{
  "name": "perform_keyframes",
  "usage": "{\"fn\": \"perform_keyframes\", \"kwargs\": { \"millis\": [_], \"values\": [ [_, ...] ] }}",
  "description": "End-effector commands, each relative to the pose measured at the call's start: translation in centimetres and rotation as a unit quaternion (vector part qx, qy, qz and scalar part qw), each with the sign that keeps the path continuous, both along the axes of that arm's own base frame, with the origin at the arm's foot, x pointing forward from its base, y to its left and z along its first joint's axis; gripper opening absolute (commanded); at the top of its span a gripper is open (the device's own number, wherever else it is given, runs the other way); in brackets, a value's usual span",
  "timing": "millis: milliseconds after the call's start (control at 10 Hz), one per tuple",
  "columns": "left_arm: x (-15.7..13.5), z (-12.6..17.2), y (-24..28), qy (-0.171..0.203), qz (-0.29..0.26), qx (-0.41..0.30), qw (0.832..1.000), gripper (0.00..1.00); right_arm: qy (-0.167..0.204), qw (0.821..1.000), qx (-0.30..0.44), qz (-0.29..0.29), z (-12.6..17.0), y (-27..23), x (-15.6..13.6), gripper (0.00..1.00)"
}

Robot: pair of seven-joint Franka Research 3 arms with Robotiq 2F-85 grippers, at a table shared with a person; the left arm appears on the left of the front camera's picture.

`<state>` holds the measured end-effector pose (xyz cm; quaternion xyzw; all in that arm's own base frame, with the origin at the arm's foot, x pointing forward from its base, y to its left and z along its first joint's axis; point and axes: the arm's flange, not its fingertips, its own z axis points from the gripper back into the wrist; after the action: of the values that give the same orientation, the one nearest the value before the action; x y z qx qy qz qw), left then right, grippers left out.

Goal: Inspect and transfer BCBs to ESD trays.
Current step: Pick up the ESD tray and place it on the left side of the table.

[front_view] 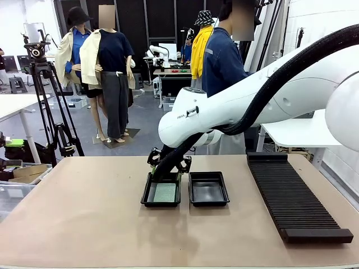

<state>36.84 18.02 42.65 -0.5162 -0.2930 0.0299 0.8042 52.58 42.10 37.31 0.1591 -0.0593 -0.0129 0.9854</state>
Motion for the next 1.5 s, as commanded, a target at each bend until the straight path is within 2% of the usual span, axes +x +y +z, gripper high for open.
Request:
{"fn": "perform_keyframes", "kwargs": {
  "millis": [0,400,600,900,1000,1200,1400],
  "values": [
    [-0.1,0.2,0.0,-0.004,0.001,-0.010,1.000,1.00,-0.006,1.000,0.007,0.001,-0.3,-0.2,-0.1,1.00],
    [0.0,0.0,0.0,0.000,0.000,0.000,1.000,1.00,-0.002,1.000,0.010,-0.007,0.8,-0.8,0.1,1.00],
    [1.8,1.5,-2.1,0.050,0.005,0.010,0.999,1.00,0.008,0.999,0.046,-0.010,4.4,-2.7,0.7,1.00],
    [3.2,4.4,-6.4,0.081,-0.009,0.048,0.995,1.00,0.010,0.998,0.063,-0.014,10.3,-6.5,0.8,1.00],
    [3.9,5.6,-8.1,0.089,-0.011,0.063,0.994,1.00,0.021,0.997,0.071,-0.012,11.9,-8.3,1.0,1.00],
    [6.5,7.7,-12.2,0.108,-0.028,0.106,0.988,1.00,0.009,0.994,0.103,-0.024,14.8,-13.1,1.6,1.00],
    [8.1,9.4,-16.2,0.128,-0.038,0.164,0.977,1.00,0.001,0.988,0.151,-0.031,16.3,-19.0,1.4,1.00]
  ]
}}
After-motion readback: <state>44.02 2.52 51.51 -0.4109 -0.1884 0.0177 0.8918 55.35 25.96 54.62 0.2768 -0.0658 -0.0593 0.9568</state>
